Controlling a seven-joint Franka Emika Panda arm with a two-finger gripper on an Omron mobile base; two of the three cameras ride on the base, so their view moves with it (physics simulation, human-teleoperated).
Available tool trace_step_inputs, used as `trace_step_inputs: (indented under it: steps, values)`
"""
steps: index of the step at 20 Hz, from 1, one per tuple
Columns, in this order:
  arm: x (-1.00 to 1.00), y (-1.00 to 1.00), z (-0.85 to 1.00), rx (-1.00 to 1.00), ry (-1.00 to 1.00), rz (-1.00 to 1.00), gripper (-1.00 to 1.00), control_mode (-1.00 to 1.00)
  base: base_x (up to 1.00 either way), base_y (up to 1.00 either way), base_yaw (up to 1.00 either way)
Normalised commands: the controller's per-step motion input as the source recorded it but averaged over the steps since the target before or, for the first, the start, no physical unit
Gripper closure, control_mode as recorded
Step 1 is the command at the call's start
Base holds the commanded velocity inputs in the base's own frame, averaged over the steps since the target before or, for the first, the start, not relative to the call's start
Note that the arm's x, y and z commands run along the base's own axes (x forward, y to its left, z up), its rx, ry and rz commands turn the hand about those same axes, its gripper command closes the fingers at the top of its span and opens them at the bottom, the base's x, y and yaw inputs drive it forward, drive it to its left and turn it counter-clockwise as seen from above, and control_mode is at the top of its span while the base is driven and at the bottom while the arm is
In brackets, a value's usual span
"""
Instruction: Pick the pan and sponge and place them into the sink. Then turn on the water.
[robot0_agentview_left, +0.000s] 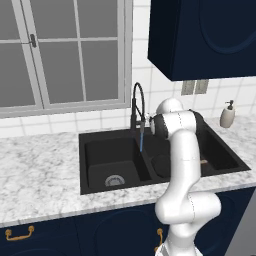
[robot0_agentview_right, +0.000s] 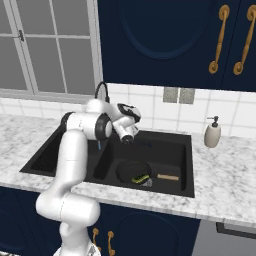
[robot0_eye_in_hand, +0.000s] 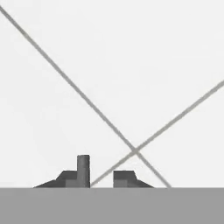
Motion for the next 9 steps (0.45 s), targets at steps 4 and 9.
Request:
trace_step_inputs:
  steps: [4, 9]
  values:
    - [-0.7, -0.53, 0.31, 0.24, -0.1, 0.0, 1.0, -1.0, 0.0, 0.0, 0.0]
    - [-0.85, -0.53, 0.36, 0.25, -0.16, 0.0, 1.0, -1.0, 0.0, 0.0, 0.0]
